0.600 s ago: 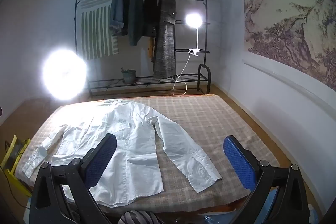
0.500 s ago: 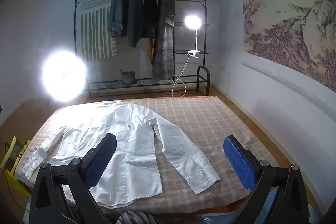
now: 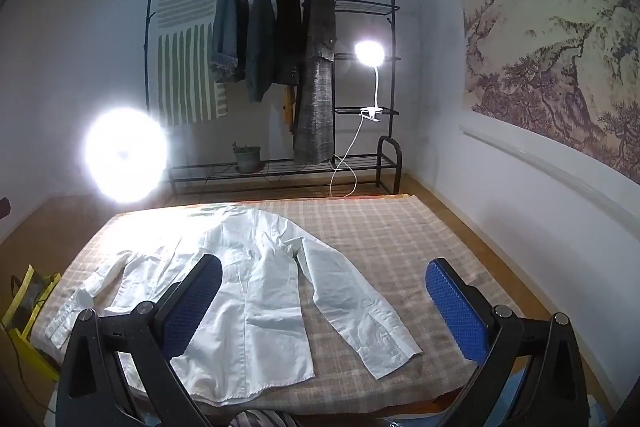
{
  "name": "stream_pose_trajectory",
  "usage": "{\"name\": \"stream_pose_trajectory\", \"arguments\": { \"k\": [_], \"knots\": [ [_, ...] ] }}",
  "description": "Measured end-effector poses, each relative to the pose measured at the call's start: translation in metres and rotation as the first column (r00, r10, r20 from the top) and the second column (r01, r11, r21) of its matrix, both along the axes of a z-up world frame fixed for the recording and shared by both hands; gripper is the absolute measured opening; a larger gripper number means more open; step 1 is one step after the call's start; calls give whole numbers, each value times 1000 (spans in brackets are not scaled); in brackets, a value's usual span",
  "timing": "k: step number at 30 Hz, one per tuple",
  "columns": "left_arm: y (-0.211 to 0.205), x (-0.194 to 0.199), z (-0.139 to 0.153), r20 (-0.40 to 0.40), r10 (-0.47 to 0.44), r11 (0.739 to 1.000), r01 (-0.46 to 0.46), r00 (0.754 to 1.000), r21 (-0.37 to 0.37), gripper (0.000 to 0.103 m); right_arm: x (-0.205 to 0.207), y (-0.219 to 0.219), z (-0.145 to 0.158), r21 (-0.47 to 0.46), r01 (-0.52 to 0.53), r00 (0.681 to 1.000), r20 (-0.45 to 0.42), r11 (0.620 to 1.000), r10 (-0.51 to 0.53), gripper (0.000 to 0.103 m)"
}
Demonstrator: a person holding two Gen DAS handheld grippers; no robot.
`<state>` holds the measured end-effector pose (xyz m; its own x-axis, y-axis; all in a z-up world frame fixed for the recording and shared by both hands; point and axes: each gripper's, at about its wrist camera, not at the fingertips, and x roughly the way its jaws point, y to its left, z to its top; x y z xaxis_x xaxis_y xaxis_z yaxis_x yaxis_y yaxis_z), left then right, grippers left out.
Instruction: Fold small clothes
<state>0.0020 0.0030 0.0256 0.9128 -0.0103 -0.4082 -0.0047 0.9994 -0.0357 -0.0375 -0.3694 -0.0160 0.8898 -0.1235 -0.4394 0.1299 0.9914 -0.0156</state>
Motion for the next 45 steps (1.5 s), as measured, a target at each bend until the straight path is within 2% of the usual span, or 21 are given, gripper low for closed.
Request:
{"name": "stream_pose_trajectory", "arguments": {
  "k": [18, 45],
  "knots": [
    [4, 11, -13, 4, 34, 999, -34, 999, 19, 103, 17, 11, 0, 18, -32, 999, -11, 999, 32, 103],
    [10, 10, -7, 17, 38, 999, -38, 999, 24, 103, 16, 14, -5, 36, -37, 999, -11, 999, 37, 103]
  ]
}}
